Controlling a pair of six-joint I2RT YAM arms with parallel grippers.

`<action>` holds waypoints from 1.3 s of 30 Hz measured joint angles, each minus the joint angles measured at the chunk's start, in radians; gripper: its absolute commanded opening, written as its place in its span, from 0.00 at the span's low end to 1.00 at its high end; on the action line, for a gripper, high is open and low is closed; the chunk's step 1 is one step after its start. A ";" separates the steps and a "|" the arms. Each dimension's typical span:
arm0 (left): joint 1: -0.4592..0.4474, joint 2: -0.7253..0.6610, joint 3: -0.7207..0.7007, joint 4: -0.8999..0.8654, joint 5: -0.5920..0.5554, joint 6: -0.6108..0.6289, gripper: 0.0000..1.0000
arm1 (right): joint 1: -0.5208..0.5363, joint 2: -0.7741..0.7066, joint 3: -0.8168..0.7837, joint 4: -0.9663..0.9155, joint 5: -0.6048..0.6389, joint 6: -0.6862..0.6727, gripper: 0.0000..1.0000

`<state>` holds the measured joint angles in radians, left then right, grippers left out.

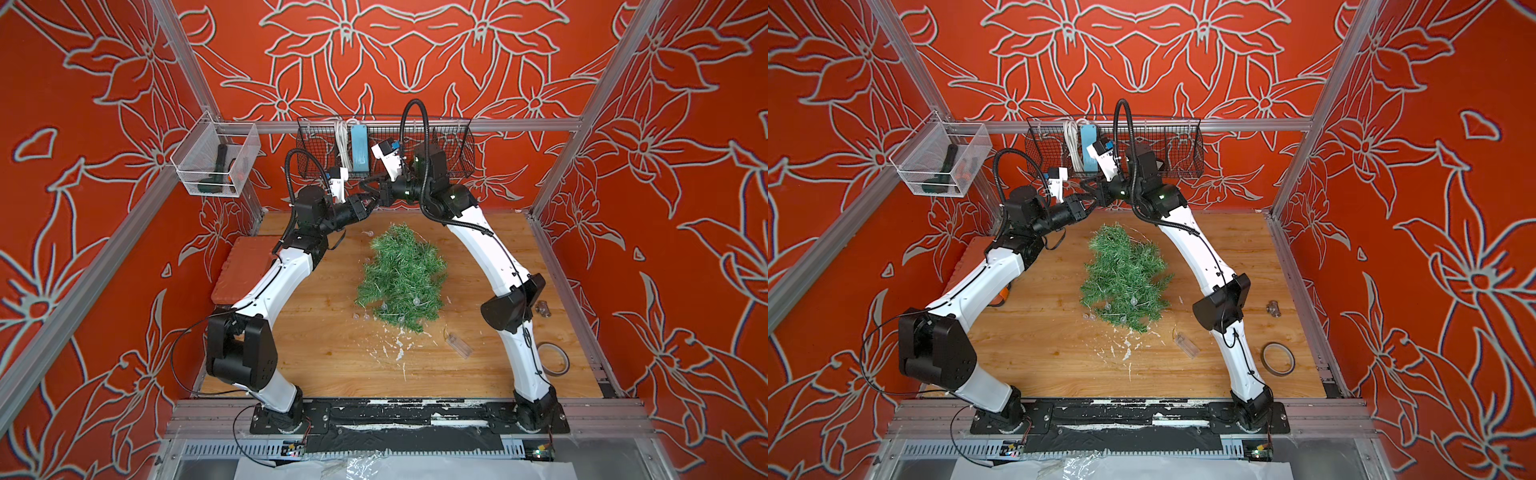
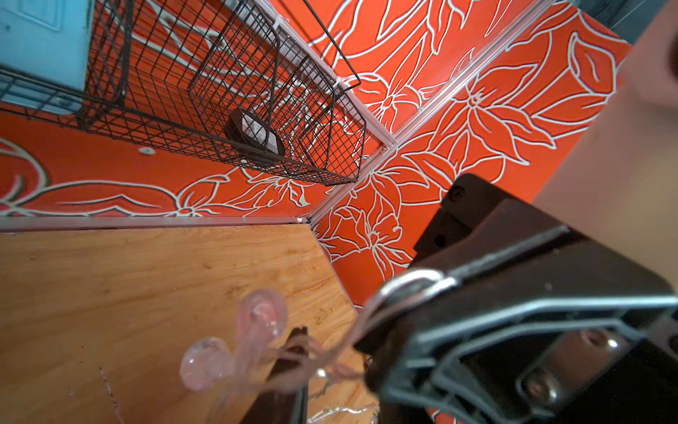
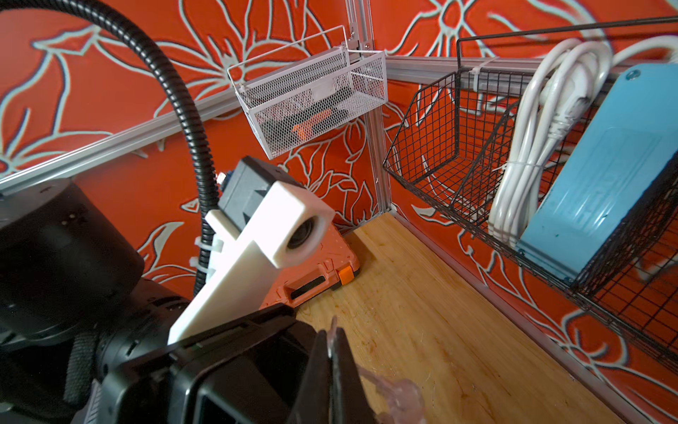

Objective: Remove string lights from the small christmas tree
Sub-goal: Remove the light string from the Christmas tree.

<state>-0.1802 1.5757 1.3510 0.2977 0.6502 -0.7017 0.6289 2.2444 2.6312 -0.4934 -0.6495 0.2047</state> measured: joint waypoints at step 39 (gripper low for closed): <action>0.333 -0.283 -0.003 -0.311 -0.330 -0.008 0.00 | -0.037 -0.438 -0.340 0.070 0.152 -0.011 0.60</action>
<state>0.1528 1.2930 1.3479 -0.0135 0.3199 -0.7097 0.5915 1.8069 2.2917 -0.4232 -0.4976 0.1936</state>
